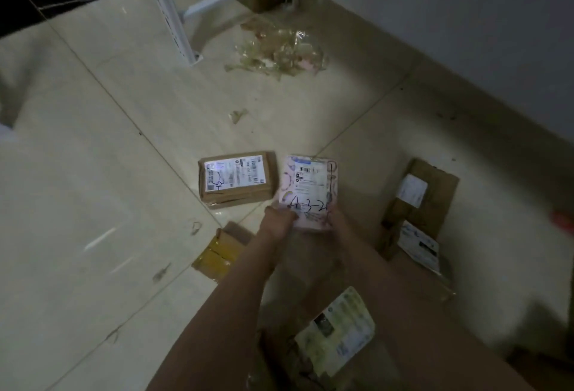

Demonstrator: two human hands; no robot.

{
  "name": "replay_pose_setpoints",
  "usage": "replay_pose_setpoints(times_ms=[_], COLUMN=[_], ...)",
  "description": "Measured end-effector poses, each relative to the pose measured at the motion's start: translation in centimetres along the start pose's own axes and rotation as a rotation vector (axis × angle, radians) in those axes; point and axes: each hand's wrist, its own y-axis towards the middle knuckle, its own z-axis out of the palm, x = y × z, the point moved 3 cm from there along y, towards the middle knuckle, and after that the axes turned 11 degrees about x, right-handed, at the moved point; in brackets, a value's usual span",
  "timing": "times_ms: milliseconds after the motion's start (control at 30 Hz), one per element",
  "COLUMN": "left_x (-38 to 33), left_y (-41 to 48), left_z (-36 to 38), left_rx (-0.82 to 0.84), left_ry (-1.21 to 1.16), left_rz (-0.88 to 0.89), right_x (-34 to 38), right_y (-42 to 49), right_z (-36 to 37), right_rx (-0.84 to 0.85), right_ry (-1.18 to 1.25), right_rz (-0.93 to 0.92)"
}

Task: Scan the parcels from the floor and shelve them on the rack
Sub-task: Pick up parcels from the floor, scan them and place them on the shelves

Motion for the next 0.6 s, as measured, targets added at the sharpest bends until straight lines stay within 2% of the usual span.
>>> replay_pose_setpoints(times_ms=[67,133,200,267,433,600], left_x=[0.6,0.6,0.7,0.7,-1.0,-7.8], left_y=[0.8,-0.9,-3.4,-6.9,-20.4,-35.5], left_z=[0.8,0.7,0.7,0.5,-0.2,-2.7], left_rx=[0.010,-0.072,-0.096,-0.124,-0.109,-0.148], left_ry=[0.097,0.058,0.031,-0.114,-0.582,-0.729], left_rz=[-0.015,-0.017,-0.001,0.058,0.058,0.152], right_x=[-2.1,-0.3,1.5,3.7,10.5,17.2], right_y=[1.6,-3.2,-7.3,-11.2,-23.8,-38.4], right_z=[-0.7,0.8,1.7,2.4,5.9,7.5], right_rx=[-0.019,-0.059,-0.087,-0.100,0.008,0.042], right_ry=[0.002,-0.030,0.049,0.130,0.140,0.248], right_rz=[-0.038,-0.028,-0.059,-0.084,-0.149,-0.216])
